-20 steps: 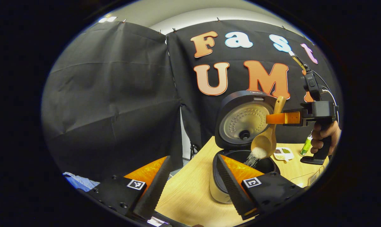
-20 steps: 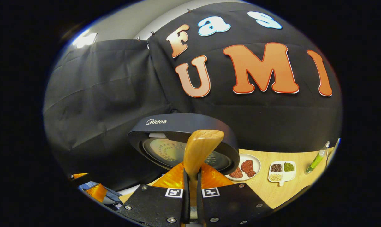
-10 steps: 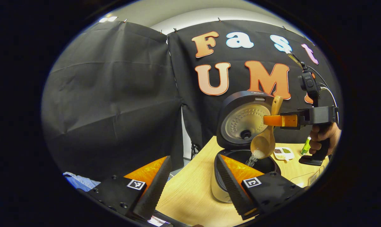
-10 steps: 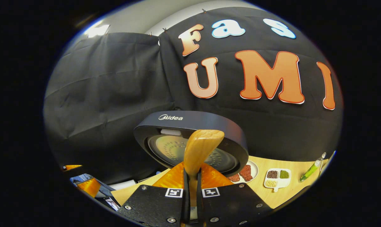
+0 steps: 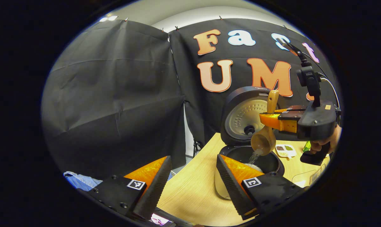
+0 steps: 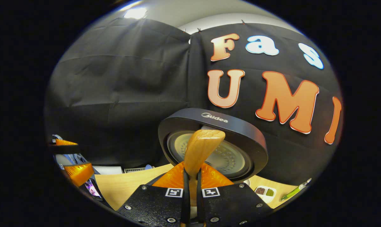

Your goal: Close the left gripper, press the button to open the rice cooker; take a wooden spoon from the chopstick holder with the right hand, scoop a spoonful of rice and pour it into the rice cooker, then put the wooden spoon back into the chopstick holder.

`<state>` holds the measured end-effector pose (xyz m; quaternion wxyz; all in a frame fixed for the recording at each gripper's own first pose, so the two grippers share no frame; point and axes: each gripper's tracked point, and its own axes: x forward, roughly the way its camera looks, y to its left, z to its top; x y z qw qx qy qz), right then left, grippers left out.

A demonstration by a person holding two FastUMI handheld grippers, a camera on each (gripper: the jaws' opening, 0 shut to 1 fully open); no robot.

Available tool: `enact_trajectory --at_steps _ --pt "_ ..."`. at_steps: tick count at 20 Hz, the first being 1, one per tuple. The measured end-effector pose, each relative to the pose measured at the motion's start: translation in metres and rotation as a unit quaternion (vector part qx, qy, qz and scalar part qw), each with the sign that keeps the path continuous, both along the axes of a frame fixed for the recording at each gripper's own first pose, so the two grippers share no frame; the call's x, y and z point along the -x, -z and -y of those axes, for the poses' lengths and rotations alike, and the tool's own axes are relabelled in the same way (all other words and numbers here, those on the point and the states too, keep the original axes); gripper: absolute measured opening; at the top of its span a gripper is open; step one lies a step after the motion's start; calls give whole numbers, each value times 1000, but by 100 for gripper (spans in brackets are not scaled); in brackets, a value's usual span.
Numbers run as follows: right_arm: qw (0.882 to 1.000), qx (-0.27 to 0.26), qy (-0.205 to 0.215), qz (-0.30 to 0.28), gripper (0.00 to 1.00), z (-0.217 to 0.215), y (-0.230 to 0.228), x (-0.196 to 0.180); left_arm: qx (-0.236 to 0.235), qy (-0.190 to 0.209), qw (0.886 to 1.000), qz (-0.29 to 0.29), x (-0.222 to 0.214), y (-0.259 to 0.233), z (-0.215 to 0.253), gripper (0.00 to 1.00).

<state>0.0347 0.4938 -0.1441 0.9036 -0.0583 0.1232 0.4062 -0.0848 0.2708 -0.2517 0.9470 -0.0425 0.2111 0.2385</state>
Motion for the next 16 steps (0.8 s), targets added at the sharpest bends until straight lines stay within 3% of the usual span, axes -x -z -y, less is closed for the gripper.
enact_trajectory --at_steps 1,2,6,9,12,13,16 --pt "1000 9 -3 16 8 2 -1 -1 -1 -2 1000 0 0 0 -1 96" --pt "999 17 -3 32 8 3 -2 -3 -3 -5 1000 -2 1 1 -3 88" --pt "996 15 -5 85 8 3 -16 -1 -3 -9 1000 -2 7 1 -6 89" --pt "999 -33 2 21 8 17 -22 6 -6 -7 1000 -3 4 0 -5 88" --pt "993 -95 34 -58 8 60 -28 5 -5 2 1000 -2 0 -2 2 88" --pt "991 -101 46 -69 8 78 -28 3 -5 6 1000 -2 -3 -2 6 96" --pt "987 -98 90 -90 8 142 -22 -4 -8 21 1000 2 -9 -8 18 96"
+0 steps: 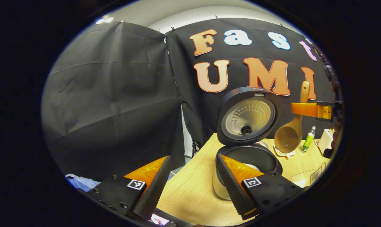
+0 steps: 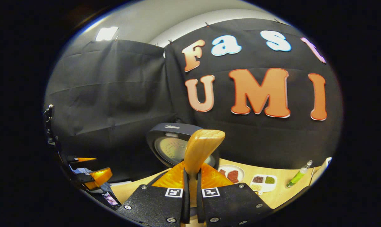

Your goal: Close the left gripper, press the button to open the rice cooker; take a wooden spoon from the chopstick holder with the right hand, scoop a spoonful of rice and pour it into the rice cooker, then put the wooden spoon back into the chopstick holder.

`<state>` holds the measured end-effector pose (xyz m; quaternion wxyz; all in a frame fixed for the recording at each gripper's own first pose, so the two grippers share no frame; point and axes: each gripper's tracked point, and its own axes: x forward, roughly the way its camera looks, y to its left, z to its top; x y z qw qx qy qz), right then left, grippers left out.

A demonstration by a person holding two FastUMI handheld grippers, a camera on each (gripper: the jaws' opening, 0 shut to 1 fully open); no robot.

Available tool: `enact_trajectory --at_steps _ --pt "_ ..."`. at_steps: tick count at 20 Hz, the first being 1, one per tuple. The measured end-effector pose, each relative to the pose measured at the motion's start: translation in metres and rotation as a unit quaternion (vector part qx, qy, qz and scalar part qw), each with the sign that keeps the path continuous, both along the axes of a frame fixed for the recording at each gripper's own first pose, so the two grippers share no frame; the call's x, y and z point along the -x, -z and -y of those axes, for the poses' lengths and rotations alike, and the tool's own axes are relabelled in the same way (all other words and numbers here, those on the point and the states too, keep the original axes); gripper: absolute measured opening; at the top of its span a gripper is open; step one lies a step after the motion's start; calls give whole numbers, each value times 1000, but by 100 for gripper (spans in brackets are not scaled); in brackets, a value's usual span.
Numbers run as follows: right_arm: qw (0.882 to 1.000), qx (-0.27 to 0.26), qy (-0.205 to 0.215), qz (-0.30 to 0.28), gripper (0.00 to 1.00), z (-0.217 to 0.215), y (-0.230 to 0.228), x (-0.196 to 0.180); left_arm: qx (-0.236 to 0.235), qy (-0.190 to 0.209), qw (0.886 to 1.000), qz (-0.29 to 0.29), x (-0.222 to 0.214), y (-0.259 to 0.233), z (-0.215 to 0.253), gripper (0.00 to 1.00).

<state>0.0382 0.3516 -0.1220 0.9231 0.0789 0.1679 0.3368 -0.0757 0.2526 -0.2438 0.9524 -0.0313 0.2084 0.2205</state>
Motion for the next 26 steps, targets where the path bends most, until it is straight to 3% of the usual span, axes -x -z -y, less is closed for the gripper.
enact_trajectory --at_steps 4,7,12,16,20,26 --pt "996 25 80 -23 8 90 26 -10 -4 22 1000 -3 -8 -3 23 100" --pt "989 13 137 -54 8 149 43 -1 -4 43 999 -1 -13 -9 49 96" --pt "971 20 222 -86 8 238 74 8 -7 82 997 -3 -23 -15 89 96" --pt "954 25 279 -109 8 302 95 25 22 93 995 -5 -27 -14 108 96" --pt "938 20 318 -134 8 346 116 44 19 96 995 -9 -28 -18 119 96" --pt "926 37 340 -161 8 379 157 61 20 116 993 -9 -36 -28 145 96"
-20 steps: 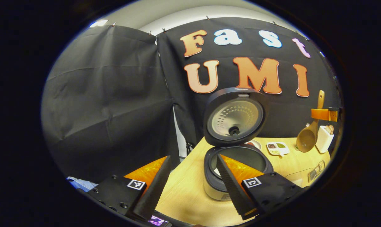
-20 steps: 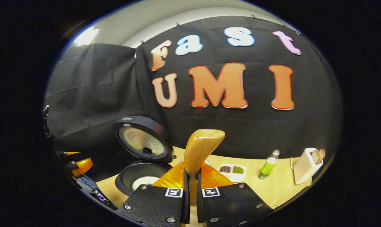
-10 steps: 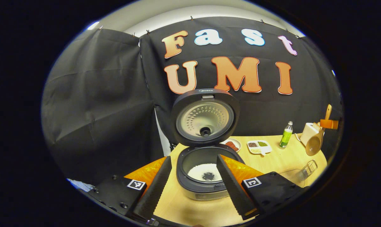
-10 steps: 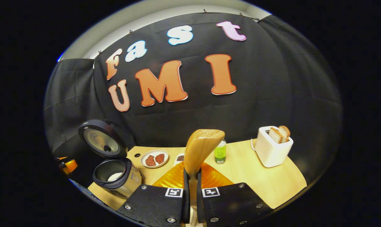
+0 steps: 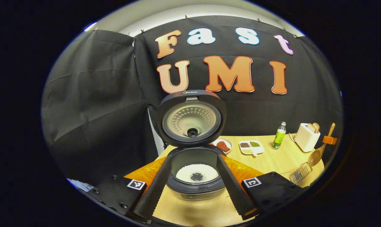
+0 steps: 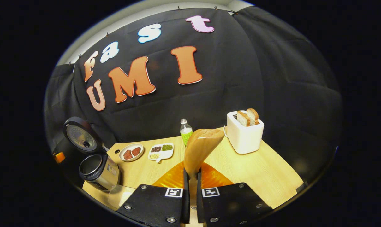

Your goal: Close the left gripper, press the button to open the rice cooker; take a wooden spoon from the chopstick holder with the right hand, scoop a spoonful of rice and pour it into the rice cooker, then put the wooden spoon back into the chopstick holder.

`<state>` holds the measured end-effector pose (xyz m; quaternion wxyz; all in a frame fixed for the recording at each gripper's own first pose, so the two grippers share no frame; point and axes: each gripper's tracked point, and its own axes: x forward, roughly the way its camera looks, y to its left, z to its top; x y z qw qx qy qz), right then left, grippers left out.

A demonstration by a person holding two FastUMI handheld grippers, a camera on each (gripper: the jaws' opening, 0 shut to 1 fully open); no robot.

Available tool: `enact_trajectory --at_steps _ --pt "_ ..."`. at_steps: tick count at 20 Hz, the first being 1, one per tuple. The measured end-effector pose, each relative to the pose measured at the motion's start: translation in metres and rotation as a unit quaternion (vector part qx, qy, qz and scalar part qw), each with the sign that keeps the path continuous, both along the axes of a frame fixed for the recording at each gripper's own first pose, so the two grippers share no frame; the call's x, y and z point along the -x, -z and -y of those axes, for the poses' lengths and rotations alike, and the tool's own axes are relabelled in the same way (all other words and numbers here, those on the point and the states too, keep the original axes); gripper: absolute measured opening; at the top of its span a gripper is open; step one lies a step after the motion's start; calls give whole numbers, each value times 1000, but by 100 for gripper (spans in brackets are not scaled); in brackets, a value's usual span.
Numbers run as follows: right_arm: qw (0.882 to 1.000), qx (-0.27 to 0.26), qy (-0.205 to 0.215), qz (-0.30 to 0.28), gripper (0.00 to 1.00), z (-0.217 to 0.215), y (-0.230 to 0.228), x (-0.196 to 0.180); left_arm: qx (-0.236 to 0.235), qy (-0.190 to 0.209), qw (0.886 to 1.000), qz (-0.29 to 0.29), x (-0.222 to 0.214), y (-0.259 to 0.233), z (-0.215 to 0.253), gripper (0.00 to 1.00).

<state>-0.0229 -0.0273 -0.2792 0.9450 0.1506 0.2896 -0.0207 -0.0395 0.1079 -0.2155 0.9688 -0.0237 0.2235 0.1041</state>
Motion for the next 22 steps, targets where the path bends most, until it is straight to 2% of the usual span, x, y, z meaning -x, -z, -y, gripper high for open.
enact_trajectory --at_steps 1,2,4,5,6,7,9,10,13,14,15,17,19,20,21,22 --pt "1000 1 3 -6 8 3 9 1 0 3 1000 0 -1 -3 4 96" --pt "1000 2 4 -15 8 3 20 3 -2 4 1000 1 -1 -5 6 88" --pt "999 3 5 -32 8 4 40 7 -9 7 1000 3 -1 -11 8 88" --pt "999 3 6 -42 8 3 49 9 -12 8 1000 5 -1 -15 8 96" --pt "999 2 7 -53 8 3 59 12 -13 8 1000 7 -1 -18 7 96" --pt "998 -1 10 -64 8 2 68 14 -15 8 1000 9 0 -20 7 88" --pt "997 -14 16 -80 8 -1 81 17 -17 3 1000 8 1 -21 4 88" --pt "996 -16 18 -84 8 -2 86 17 -16 1 1000 7 2 -21 3 96" --pt "992 -2 13 -128 10 -2 109 26 6 -7 1000 -1 -1 -15 2 96" --pt "992 -5 16 -126 12 -12 105 23 22 -6 1000 -3 -5 -14 5 92" --pt "991 -12 17 -130 13 -12 100 23 36 -5 999 -2 -9 -16 10 96" --pt "989 -21 24 -146 16 -11 105 26 41 -4 999 8 -23 -25 13 96" --pt "986 -23 34 -161 26 -3 102 29 39 -5 999 18 -40 -36 10 96" --pt "985 -31 38 -163 37 -2 99 28 45 -13 999 19 -51 -41 6 96" --pt "985 -44 41 -163 54 -2 94 28 66 -17 997 22 -64 -47 6 96" --pt "985 -51 50 -157 71 0 90 26 81 -24 996 28 -80 -57 5 89"
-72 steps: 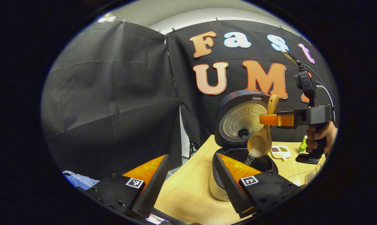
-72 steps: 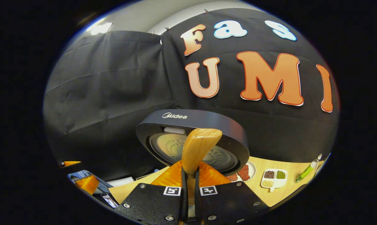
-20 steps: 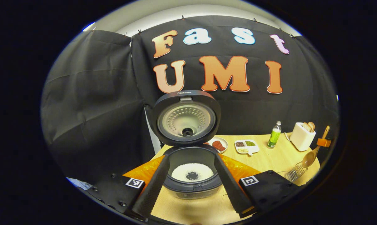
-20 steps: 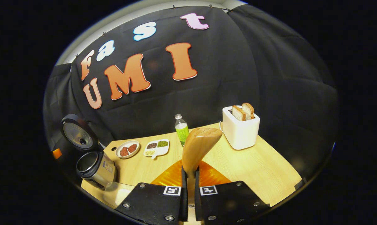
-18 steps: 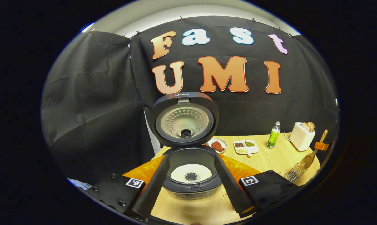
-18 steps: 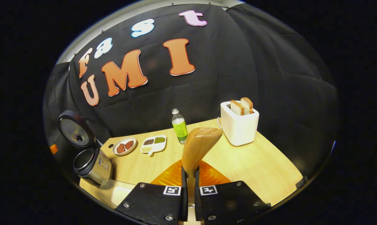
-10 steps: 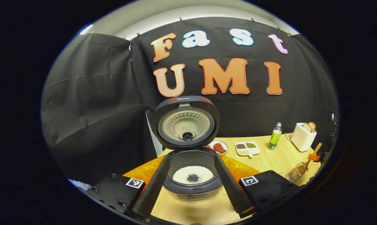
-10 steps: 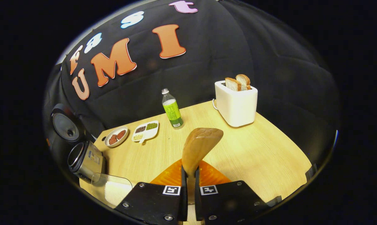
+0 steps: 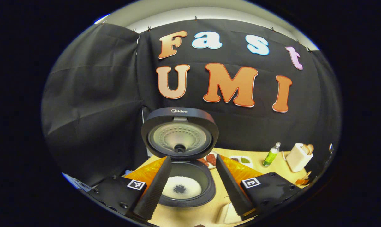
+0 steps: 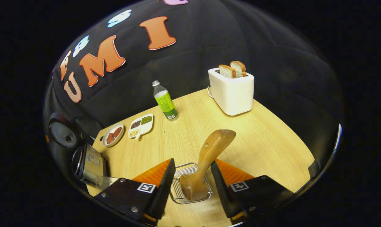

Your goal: Close the left gripper, press the button to open the rice cooker; take a wooden spoon from the chopstick holder with the right hand, scoop a spoonful of rice and pour it into the rice cooker, then put the wooden spoon back into the chopstick holder.

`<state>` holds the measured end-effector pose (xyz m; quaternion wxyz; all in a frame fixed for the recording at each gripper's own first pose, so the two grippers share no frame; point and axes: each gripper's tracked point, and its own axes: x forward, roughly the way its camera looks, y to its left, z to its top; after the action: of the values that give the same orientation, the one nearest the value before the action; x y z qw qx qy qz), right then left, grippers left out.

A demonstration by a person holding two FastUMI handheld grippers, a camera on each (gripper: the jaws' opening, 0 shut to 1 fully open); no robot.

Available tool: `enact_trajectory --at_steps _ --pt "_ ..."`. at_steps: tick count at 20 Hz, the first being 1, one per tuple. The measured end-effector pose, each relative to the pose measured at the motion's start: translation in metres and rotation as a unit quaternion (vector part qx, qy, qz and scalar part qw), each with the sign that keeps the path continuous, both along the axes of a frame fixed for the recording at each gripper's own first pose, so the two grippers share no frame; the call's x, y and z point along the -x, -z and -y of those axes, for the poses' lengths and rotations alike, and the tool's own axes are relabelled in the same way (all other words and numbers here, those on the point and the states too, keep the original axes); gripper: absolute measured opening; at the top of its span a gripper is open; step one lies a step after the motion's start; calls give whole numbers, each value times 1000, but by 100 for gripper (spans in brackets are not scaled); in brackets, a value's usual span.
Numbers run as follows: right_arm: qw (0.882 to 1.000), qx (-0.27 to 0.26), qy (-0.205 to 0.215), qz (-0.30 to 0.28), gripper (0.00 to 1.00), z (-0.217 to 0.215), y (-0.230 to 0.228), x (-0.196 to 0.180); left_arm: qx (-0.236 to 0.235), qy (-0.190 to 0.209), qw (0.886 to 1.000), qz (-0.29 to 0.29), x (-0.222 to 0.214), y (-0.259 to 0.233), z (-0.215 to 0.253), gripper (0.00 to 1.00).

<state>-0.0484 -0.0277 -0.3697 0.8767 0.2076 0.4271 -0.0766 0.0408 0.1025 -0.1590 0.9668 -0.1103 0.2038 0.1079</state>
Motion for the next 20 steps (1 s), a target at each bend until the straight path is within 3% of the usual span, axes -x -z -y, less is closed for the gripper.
enact_trajectory --at_steps 2,5,7,8,14,18,20 --pt "1000 2 12 14 83 4 -13 -5 1 -22 1000 16 -32 -24 -17 89" --pt "998 32 7 53 89 16 -47 -17 -15 -30 999 39 -74 -54 -36 89" --pt "995 53 3 80 89 34 -69 -24 6 -40 997 68 -96 -69 -41 89" --pt "994 62 3 89 90 36 -78 -28 7 -43 996 73 -109 -73 -43 96" --pt "988 90 -18 128 91 30 -123 -40 -16 -52 998 -14 -160 -18 -63 95" --pt "986 106 -28 127 91 28 -124 -37 -71 -51 992 -90 -160 13 -87 96" --pt "986 104 -30 125 91 23 -123 -33 -72 -56 989 -120 -145 21 -84 96"
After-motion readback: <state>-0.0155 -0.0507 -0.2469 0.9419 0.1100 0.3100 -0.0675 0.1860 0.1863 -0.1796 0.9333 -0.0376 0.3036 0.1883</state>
